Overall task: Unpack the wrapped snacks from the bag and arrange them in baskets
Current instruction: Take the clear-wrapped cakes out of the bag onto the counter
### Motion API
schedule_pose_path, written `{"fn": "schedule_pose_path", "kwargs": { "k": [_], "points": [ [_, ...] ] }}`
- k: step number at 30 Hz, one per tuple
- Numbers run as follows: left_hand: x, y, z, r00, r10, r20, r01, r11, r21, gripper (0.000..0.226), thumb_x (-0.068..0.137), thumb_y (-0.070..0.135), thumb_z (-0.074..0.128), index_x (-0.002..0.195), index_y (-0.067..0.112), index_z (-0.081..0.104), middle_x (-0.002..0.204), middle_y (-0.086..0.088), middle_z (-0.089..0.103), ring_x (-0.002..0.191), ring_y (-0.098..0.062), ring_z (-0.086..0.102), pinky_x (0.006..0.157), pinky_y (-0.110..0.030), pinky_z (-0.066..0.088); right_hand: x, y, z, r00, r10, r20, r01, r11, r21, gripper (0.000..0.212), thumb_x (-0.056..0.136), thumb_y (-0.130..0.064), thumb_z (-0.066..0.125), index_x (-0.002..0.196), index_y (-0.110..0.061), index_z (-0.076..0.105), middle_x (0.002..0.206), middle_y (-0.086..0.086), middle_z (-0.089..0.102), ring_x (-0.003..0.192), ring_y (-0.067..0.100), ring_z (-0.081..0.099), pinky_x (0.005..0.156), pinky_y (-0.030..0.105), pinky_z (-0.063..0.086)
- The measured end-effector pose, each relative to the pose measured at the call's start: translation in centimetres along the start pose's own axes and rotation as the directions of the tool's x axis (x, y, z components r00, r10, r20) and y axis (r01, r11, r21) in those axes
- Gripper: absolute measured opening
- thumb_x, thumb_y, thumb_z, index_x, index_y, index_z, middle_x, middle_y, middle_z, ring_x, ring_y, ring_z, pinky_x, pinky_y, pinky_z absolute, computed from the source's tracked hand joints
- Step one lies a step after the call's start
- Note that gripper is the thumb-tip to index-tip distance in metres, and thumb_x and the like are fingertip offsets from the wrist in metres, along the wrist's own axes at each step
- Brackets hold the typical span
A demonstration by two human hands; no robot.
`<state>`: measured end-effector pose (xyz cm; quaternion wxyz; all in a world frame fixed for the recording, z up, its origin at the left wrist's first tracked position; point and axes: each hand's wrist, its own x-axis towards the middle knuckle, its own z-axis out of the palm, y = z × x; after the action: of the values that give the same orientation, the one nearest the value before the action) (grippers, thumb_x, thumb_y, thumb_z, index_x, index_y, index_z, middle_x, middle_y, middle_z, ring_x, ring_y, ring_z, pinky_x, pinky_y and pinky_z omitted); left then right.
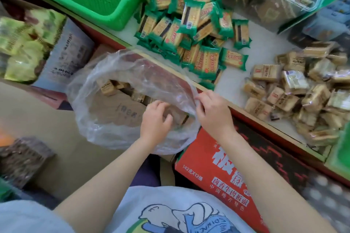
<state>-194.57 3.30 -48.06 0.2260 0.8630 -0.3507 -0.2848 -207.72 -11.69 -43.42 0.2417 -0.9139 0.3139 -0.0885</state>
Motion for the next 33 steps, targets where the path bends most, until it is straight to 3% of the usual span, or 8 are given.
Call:
{"fn": "schedule_pose_path", "kwargs": {
  "k": [3,5,7,11,17,21,29,33],
  "points": [
    [-1.6,-8.0,-1.6,0.939,-0.293,0.179,0.255,0.944,0.207,0.055,0.096,0.028,0.056,0.147,0.010,0.044,0.155,-0.016,0.036,0.143,-0.032,0.031,0.115,-0.042,0.028,-0.5,-4.8,6.4,0.936,0.073,0.344,-0.154,0.965,0.214,0.021,0.096,-0.013,0.051,0.104,-0.009,0.070,0.098,0.005,0.068,0.093,0.025,0.063,0.080,0.043,0.053],
    [-2.2,-11.8,-2.4,0.896,-0.342,0.282,0.254,0.918,0.304,0.065,0.097,0.034,0.054,0.155,0.014,0.032,0.163,-0.013,0.023,0.147,-0.032,0.026,0.117,-0.043,0.026,-0.3,-6.7,10.4,0.838,0.195,0.509,-0.352,0.907,0.232,0.024,0.097,-0.015,0.054,0.116,-0.012,0.068,0.112,0.005,0.069,0.105,0.024,0.062,0.091,0.040,0.050],
    [-2.1,-14.4,-2.9,0.866,-0.349,0.357,0.223,0.910,0.349,0.070,0.097,0.040,0.053,0.158,0.022,0.024,0.167,-0.009,0.012,0.150,-0.032,0.020,0.118,-0.045,0.025,0.4,-8.3,13.2,0.729,0.381,0.569,-0.610,0.738,0.287,0.038,0.097,-0.019,0.059,0.133,-0.012,0.059,0.131,0.006,0.063,0.121,0.022,0.058,0.102,0.034,0.046],
    [-1.2,-17.2,-3.2,0.861,-0.325,0.391,0.214,0.930,0.300,0.072,0.096,0.044,0.056,0.158,0.032,0.022,0.169,-0.002,-0.003,0.155,-0.025,0.004,0.120,-0.047,0.017,2.5,-9.1,17.0,0.494,0.673,0.550,-0.869,0.356,0.345,0.059,0.096,-0.030,0.065,0.148,-0.011,0.042,0.143,0.007,0.053,0.132,0.026,0.050,0.095,0.023,0.037],
    [-2.0,-18.9,-2.7,0.871,-0.289,0.396,0.221,0.953,0.209,0.077,0.094,0.050,0.056,0.159,0.039,0.016,0.168,0.004,-0.006,0.154,-0.016,-0.007,0.122,-0.044,0.008,5.4,-9.2,23.0,0.407,0.859,0.312,-0.889,0.292,0.353,0.087,0.077,-0.043,0.083,0.146,-0.012,0.041,0.146,0.008,0.049,0.137,0.028,0.045,0.111,0.040,0.036],
    [-1.8,-20.0,-2.4,0.877,-0.273,0.395,0.220,0.960,0.175,0.077,0.094,0.051,0.056,0.158,0.041,0.015,0.168,0.008,-0.006,0.154,-0.013,-0.007,0.122,-0.044,0.012,6.9,-10.0,25.4,0.275,0.938,0.212,-0.941,0.217,0.260,0.111,0.072,-0.052,0.084,0.154,-0.012,0.022,0.158,0.011,0.031,0.147,0.029,0.029,0.117,0.048,0.022],
    [-1.2,-19.2,-4.1,0.829,-0.287,0.479,0.247,0.958,0.147,0.080,0.093,0.063,0.051,0.159,0.033,0.018,0.168,0.004,-0.004,0.155,-0.017,-0.005,0.122,-0.046,0.011,5.1,-10.1,24.2,0.329,0.928,0.175,-0.890,0.243,0.386,0.081,0.073,-0.043,0.084,0.136,-0.009,0.045,0.135,0.009,0.057,0.126,0.028,0.055,0.105,0.038,0.044],
    [-0.1,-16.4,-6.8,0.805,-0.331,0.493,0.467,0.865,-0.182,0.090,0.086,0.069,0.059,0.158,0.028,0.024,0.165,0.003,0.022,0.151,-0.020,0.023,0.121,-0.042,0.024,3.4,-12.1,19.0,0.428,0.813,0.394,-0.878,0.270,0.396,0.063,0.081,-0.037,0.080,0.129,-0.009,0.049,0.120,0.003,0.059,0.107,0.020,0.058,0.087,0.028,0.042]
  ]
}}
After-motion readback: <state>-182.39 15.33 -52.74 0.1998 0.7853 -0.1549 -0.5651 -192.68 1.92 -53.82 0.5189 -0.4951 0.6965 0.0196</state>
